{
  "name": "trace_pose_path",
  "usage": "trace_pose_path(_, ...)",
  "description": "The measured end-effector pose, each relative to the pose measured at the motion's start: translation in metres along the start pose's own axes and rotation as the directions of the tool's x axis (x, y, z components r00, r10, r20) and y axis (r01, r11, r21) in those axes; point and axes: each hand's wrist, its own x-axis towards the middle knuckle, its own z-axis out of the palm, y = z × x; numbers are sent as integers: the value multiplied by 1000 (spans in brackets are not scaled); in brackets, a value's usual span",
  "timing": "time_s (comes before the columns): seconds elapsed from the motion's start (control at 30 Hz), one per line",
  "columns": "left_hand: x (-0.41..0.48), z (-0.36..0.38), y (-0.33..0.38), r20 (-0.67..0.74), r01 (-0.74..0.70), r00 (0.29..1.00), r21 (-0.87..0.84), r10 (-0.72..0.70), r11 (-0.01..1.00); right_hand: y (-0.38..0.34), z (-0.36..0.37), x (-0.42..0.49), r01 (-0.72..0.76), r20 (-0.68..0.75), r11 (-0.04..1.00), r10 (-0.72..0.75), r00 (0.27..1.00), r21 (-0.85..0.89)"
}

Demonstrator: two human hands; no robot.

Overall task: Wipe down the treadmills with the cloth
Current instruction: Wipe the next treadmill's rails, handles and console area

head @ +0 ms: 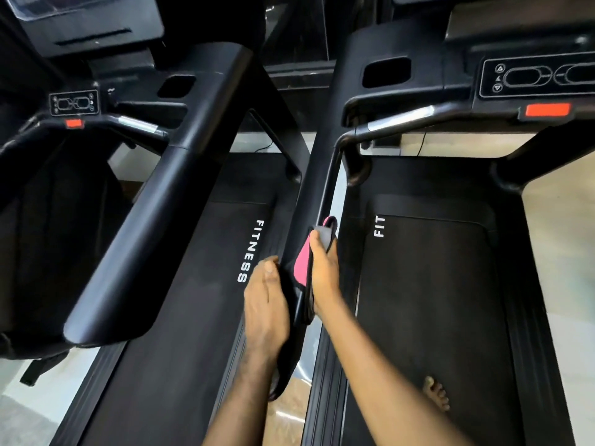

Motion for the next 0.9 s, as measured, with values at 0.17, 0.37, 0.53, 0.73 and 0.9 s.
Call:
trace_pose_path(0.17,11,25,3,25,-23,999,144,20,989,-57,16,112,-40,-57,999,40,998,6)
trace_pose_path(0.37,10,25,1,22,-44,999,177,41,983,-31,8,82,87,-8,995,-88,996,-46)
trace_pose_path(0.53,10,25,4,13,-37,999,167,35,985,-25,8,103,53,-20,997,-54,998,-54)
trace_pose_path(0.73,6,25,9,24,-37,999,172,33,984,-91,15,172,-176,-2,975,178,984,132)
trace_pose_path(0.9,5,24,10,27,-37,999,186,33,982,-61,15,127,37,50,999,-38,998,19)
